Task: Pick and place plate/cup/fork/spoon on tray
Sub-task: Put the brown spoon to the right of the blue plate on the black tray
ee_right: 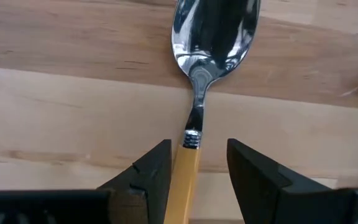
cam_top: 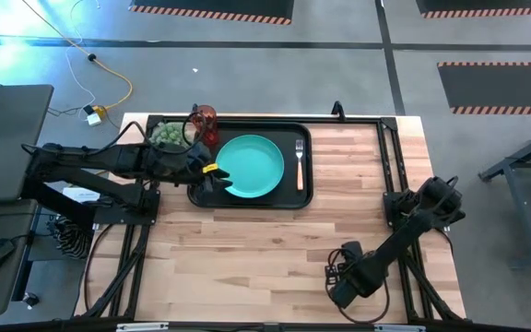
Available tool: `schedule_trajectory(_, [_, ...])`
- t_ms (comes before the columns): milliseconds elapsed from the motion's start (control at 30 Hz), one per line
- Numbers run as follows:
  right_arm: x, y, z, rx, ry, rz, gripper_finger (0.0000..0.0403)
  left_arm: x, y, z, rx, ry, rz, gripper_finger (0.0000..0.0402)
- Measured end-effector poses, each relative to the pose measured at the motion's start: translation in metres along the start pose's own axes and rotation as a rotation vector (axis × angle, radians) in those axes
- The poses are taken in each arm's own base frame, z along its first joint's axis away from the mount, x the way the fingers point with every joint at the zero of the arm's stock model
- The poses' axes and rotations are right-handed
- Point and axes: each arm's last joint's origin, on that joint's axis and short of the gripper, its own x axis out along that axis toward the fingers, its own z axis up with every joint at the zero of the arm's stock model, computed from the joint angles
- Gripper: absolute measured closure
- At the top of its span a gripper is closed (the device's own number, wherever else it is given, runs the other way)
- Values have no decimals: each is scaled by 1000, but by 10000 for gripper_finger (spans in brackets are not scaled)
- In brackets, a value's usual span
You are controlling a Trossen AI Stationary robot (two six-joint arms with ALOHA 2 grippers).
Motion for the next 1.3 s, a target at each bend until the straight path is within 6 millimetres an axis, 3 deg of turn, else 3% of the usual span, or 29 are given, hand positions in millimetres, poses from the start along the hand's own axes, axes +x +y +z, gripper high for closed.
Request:
schedule_trajectory(333, [15,8,-5,-11,-1,-9,260,0,0,0,-1,1,0,245])
schedule_trajectory(533, [19,9,-6,-9,-1,-15,282,0,0,0,-3,1,0,245])
schedule_trajectory(933, [20,12,-5,0,7,-5,371,0,0,0,-3,2,-2,245])
schedule_trajectory(1300, [7,15,-7,-8,-5,30,382,0,0,0,-2,2,-2,245])
